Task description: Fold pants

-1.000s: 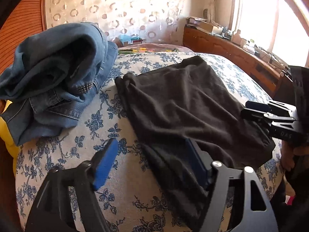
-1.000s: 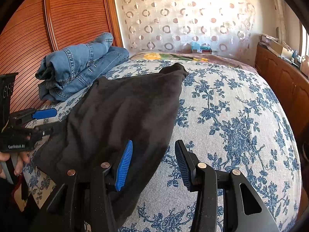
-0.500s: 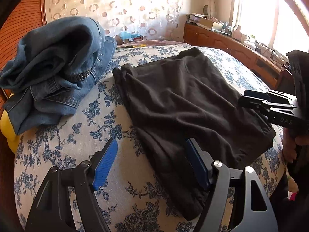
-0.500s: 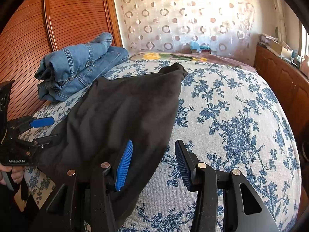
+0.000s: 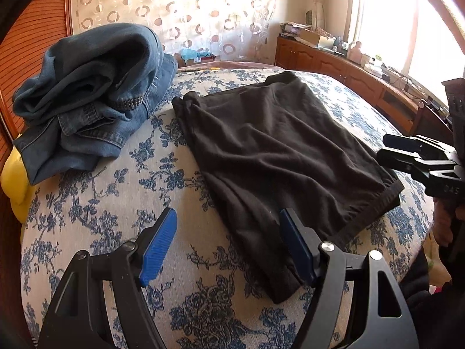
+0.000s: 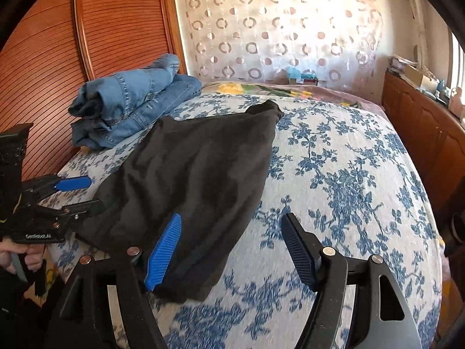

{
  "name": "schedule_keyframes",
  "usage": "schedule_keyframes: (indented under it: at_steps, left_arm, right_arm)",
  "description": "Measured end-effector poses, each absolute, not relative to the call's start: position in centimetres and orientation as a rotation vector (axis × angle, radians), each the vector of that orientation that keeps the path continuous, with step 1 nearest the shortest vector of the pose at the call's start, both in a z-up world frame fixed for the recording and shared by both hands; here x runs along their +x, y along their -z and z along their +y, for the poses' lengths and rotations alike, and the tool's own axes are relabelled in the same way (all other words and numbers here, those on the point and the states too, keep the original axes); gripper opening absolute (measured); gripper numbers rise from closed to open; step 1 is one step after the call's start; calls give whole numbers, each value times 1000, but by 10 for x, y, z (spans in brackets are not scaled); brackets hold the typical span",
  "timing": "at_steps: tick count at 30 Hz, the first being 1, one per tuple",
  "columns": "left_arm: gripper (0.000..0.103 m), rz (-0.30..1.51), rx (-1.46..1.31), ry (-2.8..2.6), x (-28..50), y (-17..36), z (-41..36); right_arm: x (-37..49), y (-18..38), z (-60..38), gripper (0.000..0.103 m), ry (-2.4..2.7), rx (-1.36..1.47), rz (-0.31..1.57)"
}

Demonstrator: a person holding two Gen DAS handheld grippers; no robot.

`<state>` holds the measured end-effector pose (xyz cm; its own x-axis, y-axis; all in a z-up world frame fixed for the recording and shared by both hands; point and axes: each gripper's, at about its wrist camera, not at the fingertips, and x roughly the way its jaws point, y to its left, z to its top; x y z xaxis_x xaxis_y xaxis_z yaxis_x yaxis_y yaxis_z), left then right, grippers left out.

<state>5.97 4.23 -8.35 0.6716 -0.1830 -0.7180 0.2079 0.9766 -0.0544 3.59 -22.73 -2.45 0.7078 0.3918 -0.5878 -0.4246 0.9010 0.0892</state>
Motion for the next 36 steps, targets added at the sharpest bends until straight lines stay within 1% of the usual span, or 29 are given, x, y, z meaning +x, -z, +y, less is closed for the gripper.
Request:
schedule_keyframes:
  at_steps: [9,14,17,22,26,31,33,36]
  left_arm:
    - [74,810,14,242,44,89,45]
    - [63,809,-5,272,37,90,43]
    - [57,806,-10,287,35,90,40]
    - [49,798,-19,294,32,91,38]
    - [42,795,-27,309,29,90,37]
    - [37,790,-51,336,23,90,36]
    - [37,791,-58,348,21,90,35]
    - [37,789,-57,345,19,90,35]
  right_arm:
    - [22,28,-226,73,-510,-65,687]
    - [20,33,-220,69,-512,-67,701]
    - [20,37,-219,66,-513,-66,711]
    - [22,42,-215,58,-520,-66,726]
    - [21,45,-213,54,-524,-70,730]
    - [19,46,-214,46,-531,-55,727]
    - [18,46,-214,42,-538,-54,729]
    - [16,47,-214,39,-543,-56,728]
